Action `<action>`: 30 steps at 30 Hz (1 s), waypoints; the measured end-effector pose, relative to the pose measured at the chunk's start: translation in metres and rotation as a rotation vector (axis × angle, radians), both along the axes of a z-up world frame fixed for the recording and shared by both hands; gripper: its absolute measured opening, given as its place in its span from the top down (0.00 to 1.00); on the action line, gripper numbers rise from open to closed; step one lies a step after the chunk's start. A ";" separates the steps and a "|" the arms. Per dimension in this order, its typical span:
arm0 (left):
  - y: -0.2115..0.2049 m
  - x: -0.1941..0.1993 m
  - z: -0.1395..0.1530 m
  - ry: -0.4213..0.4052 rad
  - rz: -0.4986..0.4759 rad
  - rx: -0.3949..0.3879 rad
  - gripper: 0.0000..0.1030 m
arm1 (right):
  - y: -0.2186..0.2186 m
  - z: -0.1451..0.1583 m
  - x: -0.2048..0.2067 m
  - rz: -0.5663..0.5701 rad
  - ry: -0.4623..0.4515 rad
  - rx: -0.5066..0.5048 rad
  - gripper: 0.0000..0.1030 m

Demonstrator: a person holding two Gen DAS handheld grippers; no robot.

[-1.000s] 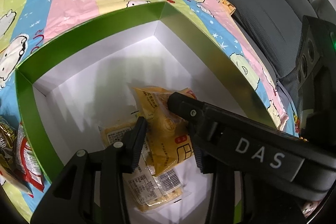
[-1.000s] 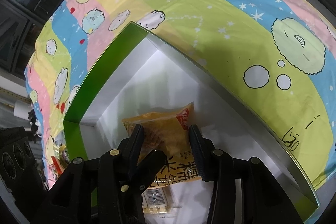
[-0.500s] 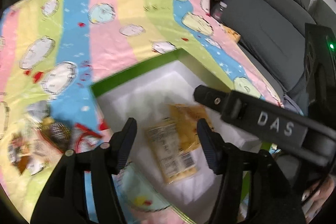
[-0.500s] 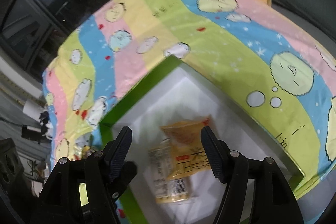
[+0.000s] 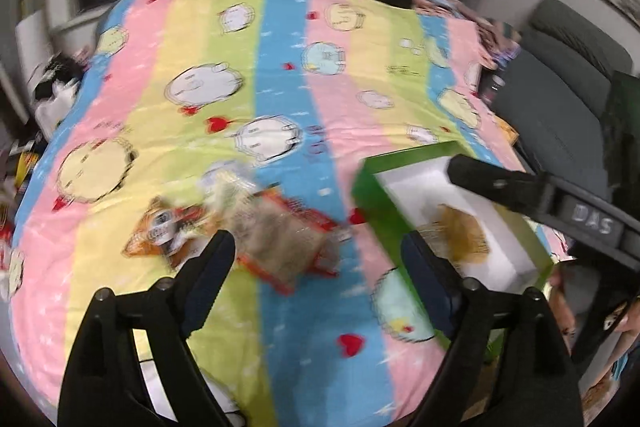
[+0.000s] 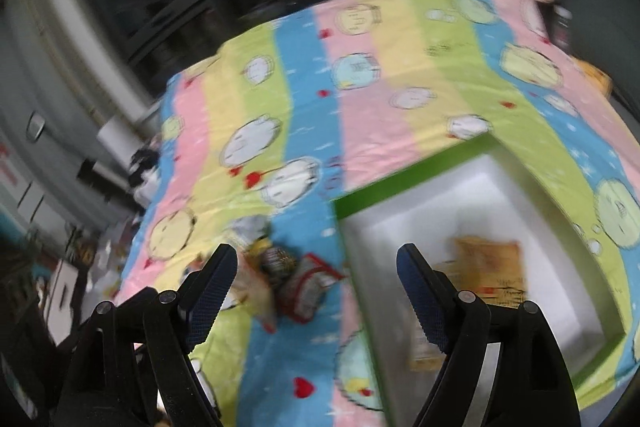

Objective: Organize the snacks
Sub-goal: 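Withdraw the right tool and reach toward a red-edged packet on the pile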

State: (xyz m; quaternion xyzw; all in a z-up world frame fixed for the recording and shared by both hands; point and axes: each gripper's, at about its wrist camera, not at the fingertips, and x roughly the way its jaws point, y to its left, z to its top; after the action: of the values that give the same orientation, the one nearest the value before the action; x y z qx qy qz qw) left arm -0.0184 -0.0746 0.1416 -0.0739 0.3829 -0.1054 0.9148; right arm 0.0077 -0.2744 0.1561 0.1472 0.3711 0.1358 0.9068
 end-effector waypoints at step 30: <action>0.115 0.004 -0.092 0.131 0.164 -0.163 0.18 | 0.104 -0.057 0.031 0.218 0.106 -0.075 0.94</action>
State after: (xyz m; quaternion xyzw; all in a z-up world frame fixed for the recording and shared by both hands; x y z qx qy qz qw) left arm -0.0142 0.0399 0.0500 -0.1857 0.4245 -0.0558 0.8844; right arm 0.0388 -0.1708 0.0990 0.0790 0.4373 0.2115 0.8705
